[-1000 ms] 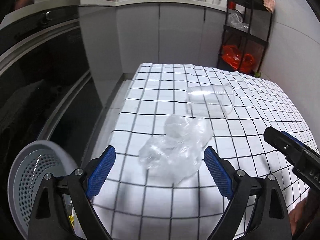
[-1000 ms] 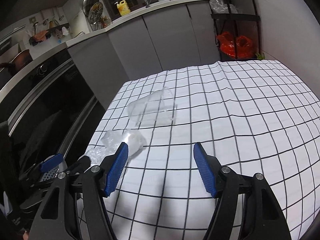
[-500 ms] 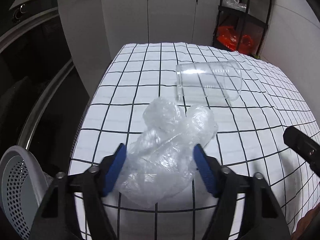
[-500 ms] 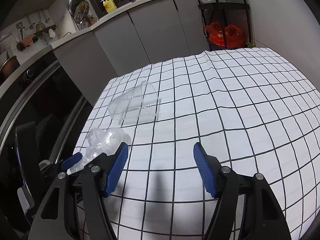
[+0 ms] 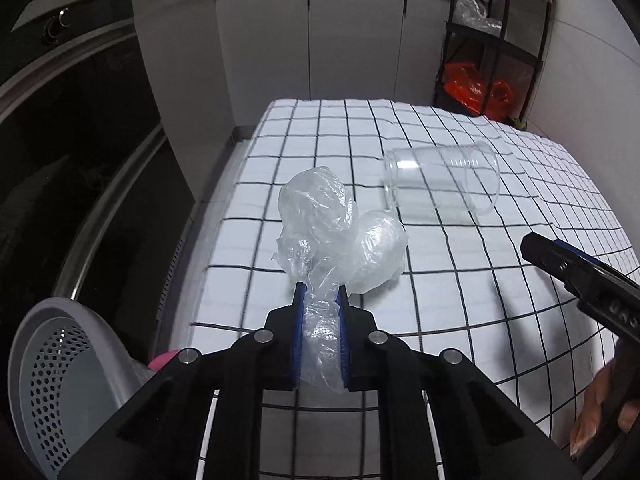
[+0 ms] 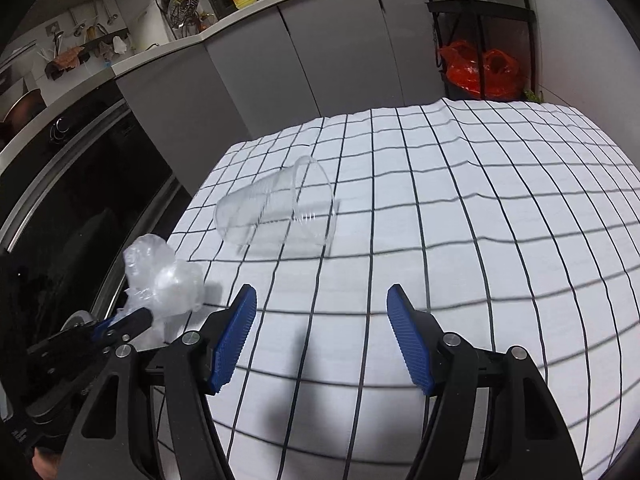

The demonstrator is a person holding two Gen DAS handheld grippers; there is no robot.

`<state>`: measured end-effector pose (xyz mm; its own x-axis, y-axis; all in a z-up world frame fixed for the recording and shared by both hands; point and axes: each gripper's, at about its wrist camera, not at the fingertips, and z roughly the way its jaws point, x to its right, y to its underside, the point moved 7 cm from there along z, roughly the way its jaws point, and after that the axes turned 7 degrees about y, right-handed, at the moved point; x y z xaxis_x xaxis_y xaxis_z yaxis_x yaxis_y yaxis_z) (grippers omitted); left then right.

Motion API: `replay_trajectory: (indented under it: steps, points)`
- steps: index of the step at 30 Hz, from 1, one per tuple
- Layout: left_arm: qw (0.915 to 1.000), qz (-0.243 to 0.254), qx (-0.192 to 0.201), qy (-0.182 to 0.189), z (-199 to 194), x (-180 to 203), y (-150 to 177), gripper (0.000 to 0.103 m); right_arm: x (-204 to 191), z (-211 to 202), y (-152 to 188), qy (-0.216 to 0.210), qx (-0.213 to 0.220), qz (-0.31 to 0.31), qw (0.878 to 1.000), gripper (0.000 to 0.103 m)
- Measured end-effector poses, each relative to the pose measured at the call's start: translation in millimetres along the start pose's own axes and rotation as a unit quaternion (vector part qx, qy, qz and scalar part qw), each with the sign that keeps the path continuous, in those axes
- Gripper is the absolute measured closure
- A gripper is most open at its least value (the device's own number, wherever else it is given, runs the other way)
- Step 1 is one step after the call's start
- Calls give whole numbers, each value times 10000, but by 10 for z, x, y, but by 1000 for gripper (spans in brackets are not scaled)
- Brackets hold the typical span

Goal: Collect trash
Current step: 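Grasp the clear plastic bags with the left gripper while the right gripper grasps the cup rim, then carry the plastic bags and clear cup in both grippers over the grey basket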

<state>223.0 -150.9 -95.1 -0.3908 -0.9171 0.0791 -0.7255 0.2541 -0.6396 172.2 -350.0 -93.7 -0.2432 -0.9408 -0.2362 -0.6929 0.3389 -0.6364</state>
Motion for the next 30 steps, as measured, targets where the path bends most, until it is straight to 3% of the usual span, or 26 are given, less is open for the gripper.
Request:
replay_trajectory:
  steps: [20, 22, 24, 25, 27, 30]
  points:
    - [9992, -252, 261, -172, -187, -284, -167, 89, -417, 570, -458, -342, -31, -936, 9950, 39]
    - [9991, -264, 287, -188, -207, -297, -172, 89, -477, 620, -461, -392, -62, -1018, 9940, 52]
    - [9989, -278, 310, -199, -225, -316, -178, 89, -529, 655, -459, -406, -109, -1072, 9933, 73]
    - [9989, -284, 319, -204, -232, -322, -180, 89, -559, 671, -456, -431, -143, -1088, 9930, 78]
    - [9988, -302, 327, -205, -248, -340, -187, 89, -597, 662, -449, -429, -121, -1134, 9925, 97]
    - [9987, -312, 351, -201, -287, -351, -199, 89, -622, 603, -440, -382, -27, -1146, 9927, 99]
